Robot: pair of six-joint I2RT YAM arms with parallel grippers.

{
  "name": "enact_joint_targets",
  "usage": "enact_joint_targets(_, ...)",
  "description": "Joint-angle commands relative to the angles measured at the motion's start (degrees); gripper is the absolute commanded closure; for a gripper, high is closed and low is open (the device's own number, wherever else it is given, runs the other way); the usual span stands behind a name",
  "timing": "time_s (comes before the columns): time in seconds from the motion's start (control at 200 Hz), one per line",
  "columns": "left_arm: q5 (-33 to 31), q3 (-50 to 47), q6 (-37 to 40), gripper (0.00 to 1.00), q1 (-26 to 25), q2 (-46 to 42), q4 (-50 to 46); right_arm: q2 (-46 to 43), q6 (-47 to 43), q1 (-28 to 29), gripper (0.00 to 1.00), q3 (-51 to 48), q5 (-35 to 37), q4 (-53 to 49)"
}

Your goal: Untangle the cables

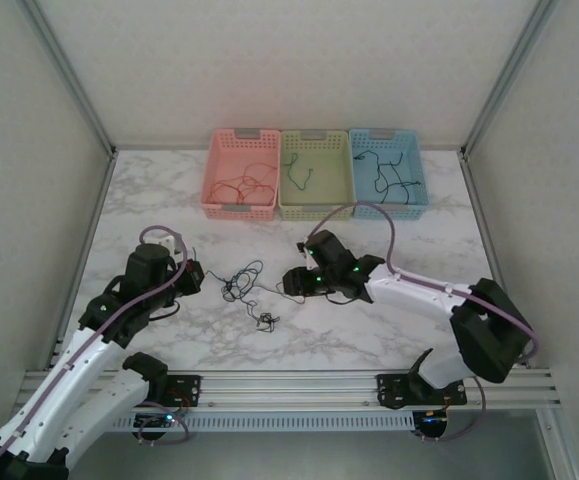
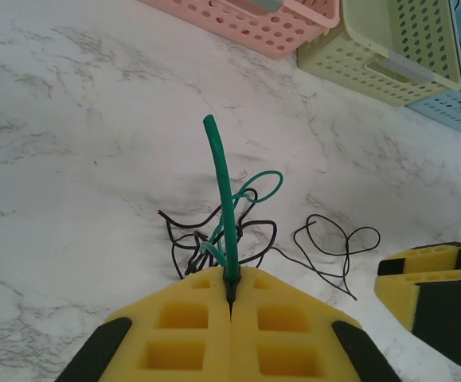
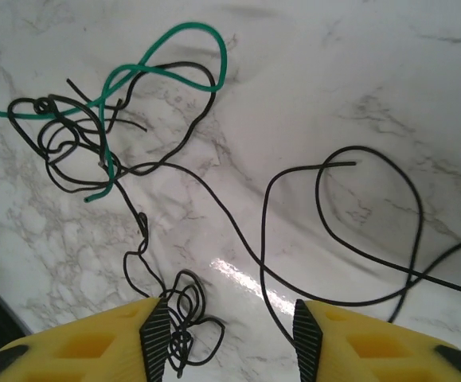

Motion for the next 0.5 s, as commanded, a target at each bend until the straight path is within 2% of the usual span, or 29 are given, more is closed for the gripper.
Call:
enact_joint_targets(0.0, 0.81, -0.84, -0.07, 1.0, 0.6, -0.49, 1.18, 3.16, -4.37, 0.73, 0.48, 2.55, 0.63, -5.28)
enact_joint_targets(0.085, 1.0, -0.93, -0.11, 1.0, 0.6, -0.57, 1.36, 3.71, -5.3, 0.76, 0.39, 2.98, 2.45, -5.75)
enact_joint_targets(0.225, 0.92, -1.0, 0.06, 1.0, 0.6, -0.49, 1.29, 5.5, -7.35, 0.82, 0.38, 4.38, 3.42, -8.03)
enact_joint_targets(0.32, 0.97, -1.11, -0.02, 1.0, 0.6, -0.43, 1.47, 7.7, -7.54, 0.95, 0.42, 4.63, 0.8, -7.73)
enact_joint_targets(0.496, 0.78, -1.14, -0.02, 1.0, 0.6, -0.66, 1.3, 9.2, -7.29, 1.61, 0.47, 4.17, 0.17, -6.13)
